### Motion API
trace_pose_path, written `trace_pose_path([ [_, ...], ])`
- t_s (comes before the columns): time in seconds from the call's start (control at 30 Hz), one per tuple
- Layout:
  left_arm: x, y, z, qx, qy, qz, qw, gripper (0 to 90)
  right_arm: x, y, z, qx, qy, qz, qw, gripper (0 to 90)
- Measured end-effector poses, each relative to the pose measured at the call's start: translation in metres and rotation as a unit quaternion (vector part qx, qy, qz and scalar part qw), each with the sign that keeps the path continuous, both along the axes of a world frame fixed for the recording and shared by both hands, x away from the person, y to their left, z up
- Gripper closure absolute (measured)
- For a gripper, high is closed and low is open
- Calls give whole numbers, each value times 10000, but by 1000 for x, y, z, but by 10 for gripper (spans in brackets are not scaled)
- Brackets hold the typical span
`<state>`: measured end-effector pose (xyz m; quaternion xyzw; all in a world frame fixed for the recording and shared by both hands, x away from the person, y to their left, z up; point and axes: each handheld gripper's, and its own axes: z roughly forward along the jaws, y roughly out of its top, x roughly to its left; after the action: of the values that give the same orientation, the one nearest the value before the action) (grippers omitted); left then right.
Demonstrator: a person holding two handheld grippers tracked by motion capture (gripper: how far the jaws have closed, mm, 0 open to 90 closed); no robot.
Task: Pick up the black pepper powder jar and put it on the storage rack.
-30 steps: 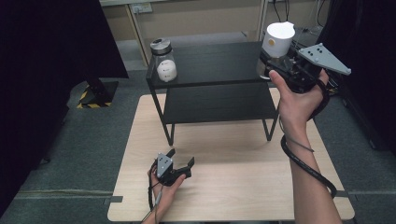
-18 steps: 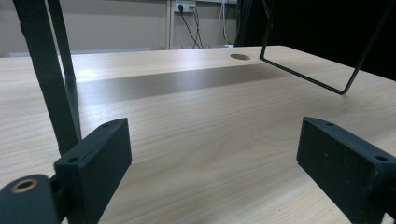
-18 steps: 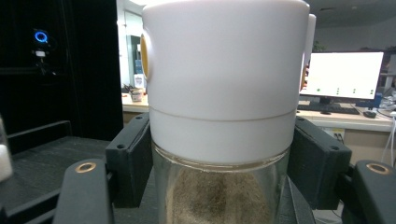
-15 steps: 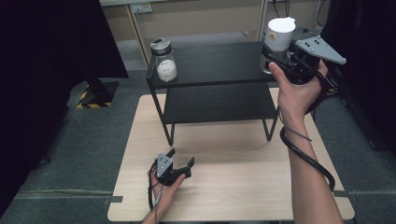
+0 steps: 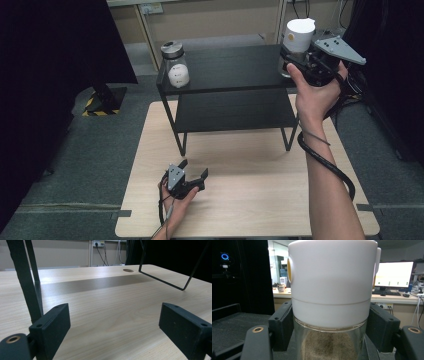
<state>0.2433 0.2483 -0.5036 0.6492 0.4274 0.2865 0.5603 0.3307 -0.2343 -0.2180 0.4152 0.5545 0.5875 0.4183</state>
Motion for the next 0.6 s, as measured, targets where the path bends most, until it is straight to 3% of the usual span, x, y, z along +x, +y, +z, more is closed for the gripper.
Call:
trace_pose_path([
  [0.6, 0, 0, 0, 5, 4, -9, 10000, 93, 10, 6, -4, -4, 138, -32, 9999, 306],
])
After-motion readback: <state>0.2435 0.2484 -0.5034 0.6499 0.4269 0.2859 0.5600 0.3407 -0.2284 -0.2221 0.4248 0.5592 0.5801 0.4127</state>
